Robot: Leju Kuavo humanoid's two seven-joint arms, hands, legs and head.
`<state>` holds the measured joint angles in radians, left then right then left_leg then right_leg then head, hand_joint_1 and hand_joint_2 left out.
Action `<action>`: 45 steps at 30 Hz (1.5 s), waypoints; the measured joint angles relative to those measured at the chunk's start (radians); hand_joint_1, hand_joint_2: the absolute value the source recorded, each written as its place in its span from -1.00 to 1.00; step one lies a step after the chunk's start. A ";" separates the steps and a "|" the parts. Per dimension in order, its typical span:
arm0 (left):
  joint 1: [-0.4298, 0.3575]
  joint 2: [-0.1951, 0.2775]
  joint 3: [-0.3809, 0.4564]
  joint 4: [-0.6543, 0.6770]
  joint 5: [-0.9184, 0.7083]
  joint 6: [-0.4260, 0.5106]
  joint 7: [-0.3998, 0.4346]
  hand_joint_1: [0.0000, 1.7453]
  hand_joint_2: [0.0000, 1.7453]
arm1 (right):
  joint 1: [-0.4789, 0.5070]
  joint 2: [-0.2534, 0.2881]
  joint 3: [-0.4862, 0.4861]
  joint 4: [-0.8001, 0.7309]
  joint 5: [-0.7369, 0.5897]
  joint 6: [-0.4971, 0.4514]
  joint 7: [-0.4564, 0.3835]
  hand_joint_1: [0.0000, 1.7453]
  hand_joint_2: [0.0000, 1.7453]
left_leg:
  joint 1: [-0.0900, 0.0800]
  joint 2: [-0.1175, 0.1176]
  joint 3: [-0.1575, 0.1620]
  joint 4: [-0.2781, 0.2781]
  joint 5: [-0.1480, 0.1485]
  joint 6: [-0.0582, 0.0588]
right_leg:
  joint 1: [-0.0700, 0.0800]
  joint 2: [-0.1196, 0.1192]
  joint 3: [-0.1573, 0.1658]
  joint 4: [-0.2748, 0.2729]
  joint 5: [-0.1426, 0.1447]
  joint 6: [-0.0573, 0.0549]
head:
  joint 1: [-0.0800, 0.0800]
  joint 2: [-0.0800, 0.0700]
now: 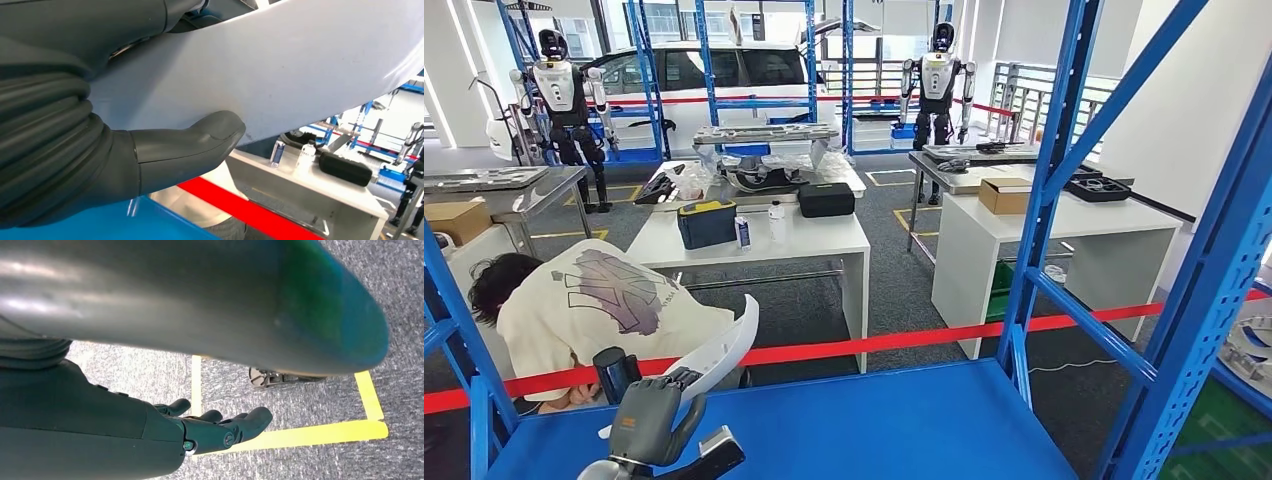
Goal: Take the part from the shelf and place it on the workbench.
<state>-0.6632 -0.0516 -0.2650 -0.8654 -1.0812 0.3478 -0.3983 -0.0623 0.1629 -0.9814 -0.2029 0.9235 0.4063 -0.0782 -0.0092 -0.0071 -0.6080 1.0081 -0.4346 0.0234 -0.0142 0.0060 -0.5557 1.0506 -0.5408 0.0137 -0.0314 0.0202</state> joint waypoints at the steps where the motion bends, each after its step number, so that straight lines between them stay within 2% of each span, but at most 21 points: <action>1: 0.001 0.000 -0.004 -0.003 0.002 0.001 0.000 1.00 1.00 | 0.000 0.000 -0.001 0.000 0.001 0.000 0.000 -1.00 -1.00 | 0.003 0.002 0.002 -0.004 0.002 0.003 | 0.000 -0.001 -0.023 0.049 -0.028 0.002 | 0.000 0.000; 3: 0.004 0.000 -0.012 -0.007 0.004 0.002 -0.001 1.00 1.00 | 0.000 0.000 -0.002 0.000 0.003 0.000 0.000 -1.00 -1.00 | 0.003 0.005 0.001 -0.004 0.002 0.005 | -0.001 -0.001 -0.089 0.183 -0.089 0.007 | 0.000 0.000; 5: 0.011 0.000 -0.016 -0.007 0.004 0.002 -0.002 1.00 1.00 | 0.000 0.000 -0.002 0.000 0.004 0.000 0.000 -1.00 -1.00 | 0.004 0.007 0.000 -0.001 0.002 0.005 | -0.004 -0.001 -0.125 0.250 -0.094 0.012 | 0.001 0.000; 6: 0.013 0.000 -0.017 -0.007 0.004 0.002 -0.002 1.00 1.00 | 0.001 -0.001 -0.002 0.000 0.005 0.000 0.000 -1.00 -1.00 | 0.006 0.007 -0.001 0.002 0.001 0.003 | -0.006 -0.002 -0.116 0.226 -0.067 0.014 | 0.001 0.000; 9: 0.014 0.000 -0.021 -0.015 0.004 0.002 -0.001 1.00 1.00 | -0.001 -0.002 -0.003 0.000 0.005 0.000 0.000 -1.00 -1.00 | 0.011 0.006 -0.009 0.018 -0.002 -0.012 | -0.011 0.000 -0.029 0.046 0.019 0.015 | 0.001 0.000; 11: 0.014 0.000 -0.024 -0.022 0.004 0.002 -0.001 1.00 1.00 | -0.003 -0.003 -0.003 0.000 0.006 0.000 0.000 -1.00 -1.00 | 0.010 0.003 -0.015 0.025 0.000 -0.028 | -0.008 0.004 -0.010 -0.001 0.030 0.001 | 0.000 0.000; 14: 0.013 0.000 -0.027 -0.026 0.004 0.002 0.000 1.00 1.00 | -0.004 -0.003 -0.003 0.000 0.008 0.000 0.000 -1.00 -1.00 | 0.012 0.002 -0.025 0.031 0.000 -0.050 | -0.006 0.005 -0.021 -0.003 0.043 -0.025 | -0.001 0.000; 15: 0.013 0.001 -0.028 -0.027 0.004 0.002 0.000 1.00 1.00 | -0.005 -0.003 -0.004 0.000 0.009 0.000 0.000 -1.00 -1.00 | 0.014 0.002 -0.035 0.051 -0.020 -0.056 | -0.006 0.004 -0.026 -0.006 0.049 -0.033 | -0.001 0.000; 17: 0.013 0.002 -0.029 -0.026 0.004 0.002 0.000 1.00 1.00 | -0.005 -0.003 -0.004 0.000 0.009 0.000 0.000 -1.00 -1.00 | 0.016 0.003 -0.070 0.146 -0.096 -0.064 | -0.005 0.001 -0.039 -0.008 0.062 -0.045 | -0.002 0.000; 19: 0.013 0.002 -0.031 -0.024 0.004 0.001 0.000 1.00 1.00 | -0.005 -0.003 -0.004 0.000 0.009 0.000 0.000 -1.00 -1.00 | 0.016 0.003 -0.100 0.260 -0.163 -0.068 | -0.002 0.000 -0.056 -0.007 0.074 -0.050 | -0.002 0.000; 20: 0.013 0.002 -0.031 -0.022 0.004 0.000 0.000 1.00 1.00 | -0.005 -0.003 -0.005 0.000 0.009 0.000 0.000 -1.00 -1.00 | 0.016 0.003 -0.100 0.287 -0.174 -0.068 | 0.000 0.000 -0.066 -0.007 0.082 -0.050 | -0.002 0.000; 22: 0.013 0.002 -0.031 -0.020 0.004 0.000 0.001 1.00 1.00 | -0.006 -0.003 -0.006 0.000 0.009 0.000 0.000 -1.00 -1.00 | 0.016 0.003 -0.053 0.243 -0.149 -0.064 | 0.003 0.000 -0.085 -0.006 0.096 -0.049 | -0.002 0.000; 25: 0.009 0.002 -0.032 -0.020 0.002 0.000 0.002 1.00 1.00 | -0.006 -0.003 -0.009 0.000 0.009 -0.001 -0.001 -1.00 -1.00 | 0.010 0.002 0.074 0.060 -0.101 -0.049 | 0.005 0.000 -0.105 -0.006 0.118 -0.038 | -0.001 0.000; 27: 0.002 0.000 -0.033 -0.018 -0.001 0.000 0.002 1.00 1.00 | -0.006 -0.003 -0.011 0.000 0.008 -0.001 -0.001 -1.00 -1.00 | 0.002 0.002 0.094 0.014 -0.096 -0.040 | 0.004 -0.001 -0.109 -0.009 0.132 -0.026 | -0.001 0.000; 30: -0.006 -0.002 -0.037 -0.011 -0.003 0.000 0.002 1.00 1.00 | -0.007 -0.001 -0.015 0.000 0.005 -0.001 -0.001 -1.00 -1.00 | 0.002 0.007 0.082 0.006 -0.073 -0.019 | 0.000 -0.001 -0.117 0.001 0.124 -0.008 | 0.000 0.000; 32: -0.010 -0.004 -0.040 -0.006 -0.004 0.000 0.002 1.00 1.00 | -0.006 -0.001 -0.019 0.000 0.004 -0.001 0.000 -1.00 -1.00 | 0.005 0.012 0.068 0.002 -0.053 -0.004 | -0.002 -0.001 -0.144 0.076 0.049 -0.002 | 0.000 0.000; 34: -0.011 -0.005 -0.041 0.001 -0.005 0.001 0.002 1.00 1.00 | -0.007 0.000 -0.020 0.000 0.004 0.001 0.000 -1.00 -1.00 | 0.004 0.013 0.042 0.004 -0.034 0.001 | -0.002 -0.001 -0.180 0.199 -0.032 0.003 | 0.001 0.000; 36: -0.011 -0.005 -0.041 0.008 -0.006 0.001 0.002 1.00 1.00 | -0.007 0.000 -0.021 0.000 0.004 0.002 0.000 -1.00 -1.00 | 0.003 0.014 0.011 0.009 -0.015 0.000 | -0.002 -0.001 -0.178 0.259 -0.042 0.006 | 0.001 0.000; 38: -0.011 -0.005 -0.041 0.013 -0.006 0.001 0.002 1.00 1.00 | -0.007 0.000 -0.021 0.000 0.004 0.002 0.000 -1.00 -1.00 | 0.004 0.015 -0.018 0.017 0.002 -0.005 | -0.002 -0.002 -0.110 0.188 0.002 0.004 | 0.001 0.000; 41: -0.011 -0.005 -0.041 0.016 -0.006 0.001 0.002 1.00 1.00 | -0.009 -0.001 -0.022 0.000 0.004 0.001 -0.001 -1.00 -1.00 | 0.003 0.015 -0.047 0.030 0.021 -0.021 | 0.003 -0.001 0.006 0.018 0.009 -0.007 | 0.000 0.000; 45: -0.014 -0.006 -0.043 0.017 -0.006 0.003 0.002 1.00 1.00 | -0.009 0.000 -0.022 0.000 0.003 0.001 0.000 -1.00 -1.00 | 0.006 0.013 -0.057 0.035 0.030 -0.046 | 0.006 -0.002 0.002 -0.009 0.024 -0.034 | -0.001 0.000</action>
<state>-0.6768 -0.0572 -0.3079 -0.8481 -1.0876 0.3512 -0.3967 -0.0711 0.1631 -1.0038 -0.2029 0.9265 0.4077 -0.0787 -0.0032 0.0058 -0.6653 1.0428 -0.4049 -0.0230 -0.0086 0.0044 -0.5537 1.0420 -0.5165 -0.0204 -0.0325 0.0201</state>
